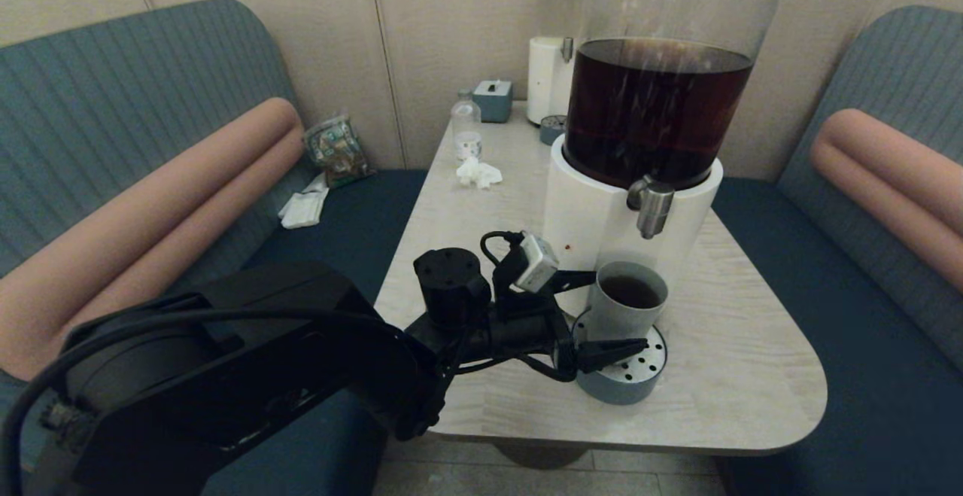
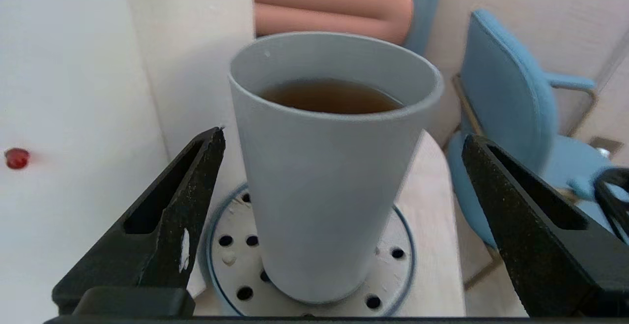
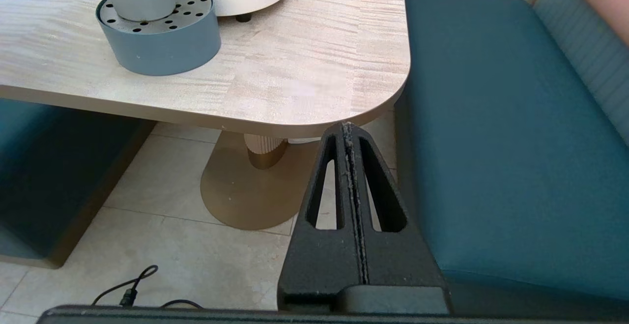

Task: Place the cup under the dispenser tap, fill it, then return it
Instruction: Place the cup next to the water dispenser

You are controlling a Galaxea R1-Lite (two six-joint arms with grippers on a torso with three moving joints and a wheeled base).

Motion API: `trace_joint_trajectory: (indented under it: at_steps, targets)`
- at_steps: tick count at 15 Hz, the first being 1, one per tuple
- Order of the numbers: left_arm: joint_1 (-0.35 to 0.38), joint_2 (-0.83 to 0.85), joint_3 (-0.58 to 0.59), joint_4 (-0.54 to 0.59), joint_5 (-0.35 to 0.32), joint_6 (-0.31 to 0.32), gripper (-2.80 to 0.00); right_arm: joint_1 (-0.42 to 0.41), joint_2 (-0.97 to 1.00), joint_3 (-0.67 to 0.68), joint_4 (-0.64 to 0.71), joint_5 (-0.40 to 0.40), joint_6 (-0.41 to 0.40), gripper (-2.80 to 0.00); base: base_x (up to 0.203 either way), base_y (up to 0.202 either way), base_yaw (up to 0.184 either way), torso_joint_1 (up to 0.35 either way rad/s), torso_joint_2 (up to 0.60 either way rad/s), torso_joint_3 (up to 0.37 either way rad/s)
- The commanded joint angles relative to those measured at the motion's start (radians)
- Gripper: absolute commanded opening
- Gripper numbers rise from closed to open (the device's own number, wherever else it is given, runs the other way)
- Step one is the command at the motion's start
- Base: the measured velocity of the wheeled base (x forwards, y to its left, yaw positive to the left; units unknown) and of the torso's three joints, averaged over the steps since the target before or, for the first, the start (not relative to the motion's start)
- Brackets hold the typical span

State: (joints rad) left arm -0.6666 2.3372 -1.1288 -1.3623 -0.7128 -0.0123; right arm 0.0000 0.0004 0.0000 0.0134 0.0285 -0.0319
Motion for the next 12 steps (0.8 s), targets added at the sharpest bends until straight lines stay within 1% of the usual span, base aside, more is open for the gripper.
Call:
trace_joint_trajectory:
  at_steps: [1,5,7,10,12]
  targets:
    - [-0.01,0.018,-0.022,-0.009,0.013,0.0,0.0,0.0,0.001,0.0,0.0,0.0,-0.002,-2.8,0.0,0.0,0.0,0.0,0.0,0.0]
    - [-0.028,0.043,-0.041,-0.011,0.045,-0.003,0.0,0.0,0.0,0.0,0.0,-0.001,0.0,-2.8,0.0,0.0,0.0,0.0,0.0,0.0]
    - [-0.033,0.044,-0.048,-0.011,0.047,-0.003,0.0,0.0,0.001,0.0,0.0,0.001,0.0,-2.8,0.0,0.0,0.0,0.0,0.0,0.0]
    - [-0.041,0.046,-0.057,-0.021,0.081,-0.026,0.0,0.0,0.0,0.001,0.0,0.0,-0.001,-2.8,0.0,0.0,0.0,0.0,0.0,0.0]
    - [-0.042,0.062,-0.075,-0.023,0.081,-0.029,0.0,0.0,0.0,0.0,0.0,-0.001,0.0,-2.8,0.0,0.0,0.0,0.0,0.0,0.0]
